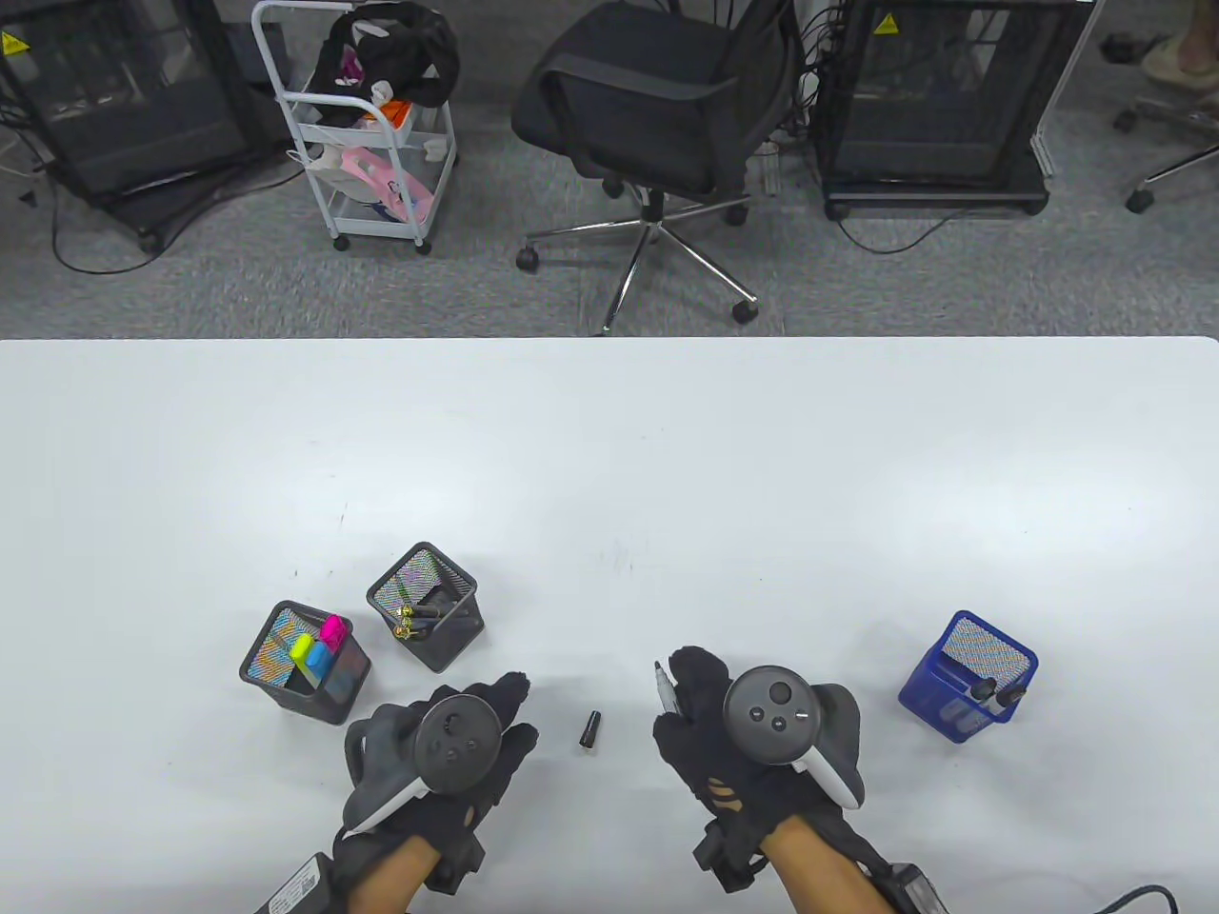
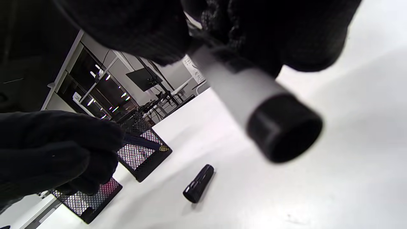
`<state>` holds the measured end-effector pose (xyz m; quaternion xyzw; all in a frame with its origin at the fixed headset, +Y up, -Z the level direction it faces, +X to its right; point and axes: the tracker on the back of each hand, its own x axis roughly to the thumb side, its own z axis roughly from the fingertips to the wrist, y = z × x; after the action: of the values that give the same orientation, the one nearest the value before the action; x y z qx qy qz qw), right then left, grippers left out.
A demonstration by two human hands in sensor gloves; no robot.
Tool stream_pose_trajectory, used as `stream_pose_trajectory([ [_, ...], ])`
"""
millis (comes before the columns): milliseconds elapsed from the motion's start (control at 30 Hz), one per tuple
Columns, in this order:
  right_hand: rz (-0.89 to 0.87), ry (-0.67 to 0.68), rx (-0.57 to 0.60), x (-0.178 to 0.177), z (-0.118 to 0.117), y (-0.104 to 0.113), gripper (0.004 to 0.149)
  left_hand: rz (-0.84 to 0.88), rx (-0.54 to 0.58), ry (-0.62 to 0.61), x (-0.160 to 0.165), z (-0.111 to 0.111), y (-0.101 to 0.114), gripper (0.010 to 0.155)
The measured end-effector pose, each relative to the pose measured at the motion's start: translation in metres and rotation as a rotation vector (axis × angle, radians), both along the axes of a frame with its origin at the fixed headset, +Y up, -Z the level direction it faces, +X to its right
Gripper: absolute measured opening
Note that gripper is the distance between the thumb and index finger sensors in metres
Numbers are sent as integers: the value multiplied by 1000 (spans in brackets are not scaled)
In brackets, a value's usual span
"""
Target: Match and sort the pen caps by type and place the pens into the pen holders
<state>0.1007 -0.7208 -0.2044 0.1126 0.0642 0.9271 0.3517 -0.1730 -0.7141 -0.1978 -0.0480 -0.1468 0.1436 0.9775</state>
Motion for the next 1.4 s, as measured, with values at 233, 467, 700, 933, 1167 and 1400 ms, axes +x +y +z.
stream_pose_trajectory([
  [233, 24, 3, 61, 10, 1, 2, 81, -50, -27, -1, 20, -3, 0, 60],
  [467, 17, -35, 92, 20, 3, 6, 80, -229, -81, -69, 65, -19, -5, 59],
  [700, 19, -71, 90, 30, 3, 5, 79, -448, -54, -46, 105, -27, -23, 62],
  [933, 31, -70, 93, 32, 1, 5, 78, -508, -62, -8, 112, -31, -38, 61],
  [1167, 32, -61, 98, 32, 1, 5, 77, -426, -129, -3, 103, -36, -35, 61],
  [1400, 17, -18, 156, 28, 6, 15, 79, 52, -98, -30, 56, -37, 10, 51],
])
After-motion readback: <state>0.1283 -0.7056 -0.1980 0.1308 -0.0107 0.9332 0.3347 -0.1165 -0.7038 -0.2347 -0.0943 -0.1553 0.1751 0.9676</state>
